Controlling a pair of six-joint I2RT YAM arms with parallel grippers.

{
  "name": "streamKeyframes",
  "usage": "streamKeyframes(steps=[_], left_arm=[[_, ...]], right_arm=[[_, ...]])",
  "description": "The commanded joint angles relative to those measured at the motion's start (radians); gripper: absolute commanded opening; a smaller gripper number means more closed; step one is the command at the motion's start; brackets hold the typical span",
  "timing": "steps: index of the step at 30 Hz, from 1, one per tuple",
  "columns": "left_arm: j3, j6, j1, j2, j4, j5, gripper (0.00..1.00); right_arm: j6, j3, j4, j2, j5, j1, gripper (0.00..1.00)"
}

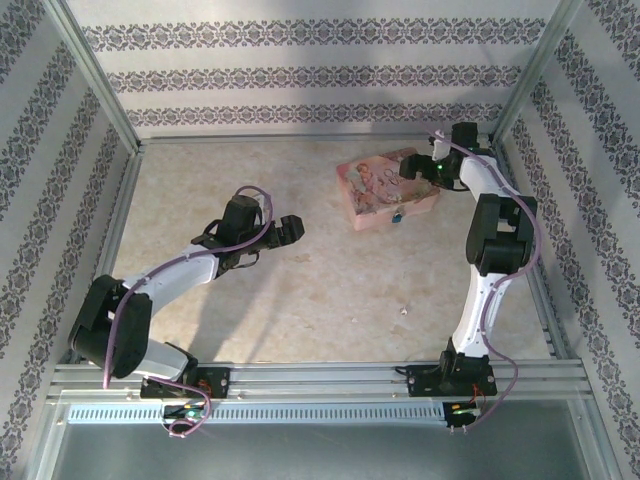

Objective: Unlock the padlock with the key

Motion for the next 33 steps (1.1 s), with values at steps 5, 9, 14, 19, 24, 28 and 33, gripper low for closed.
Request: streamKeyframes(steps=[5, 9, 14, 19, 24, 28, 33], left_arm=[[-0.002, 0.035, -0.007, -0.063, -0.063, -0.04, 0.99], [0.002, 0.041, -0.003, -0.081, -0.086, -0.046, 0.99], [-0.006, 0.033, -0.003, -0.095, -0.098, -0.05, 0.99], [-0.02, 0.027, -0.003, -0.106, -0.103, -0.059, 0.99], [-0.024, 0.033, -0.002, -0.127, -0.11, -0.066, 0.99], [-0.028, 0.055, -0.003, -0.159, -0.108, -0.065, 0.99], [-0.053, 0.077, -0.002, -0.208, -0.064, -0.09, 0.99]], right_arm=[[0.018, -0.033, -0.016, -0.053, -0.078, 0.092, 0.98], [0.064, -0.098, 0.026, -0.093, -0.072, 0.151, 0.98], [0.12, -0.164, 0.077, -0.132, -0.022, 0.229, 0.98], [0.174, -0.232, 0.15, -0.17, -0.017, 0.297, 0.98], [0.198, -0.275, 0.179, -0.218, 0.04, 0.32, 0.98], [0.172, -0.306, 0.136, -0.327, 0.154, 0.311, 0.98], [0.104, -0.413, 0.045, -0.534, 0.263, 0.31, 0.98]])
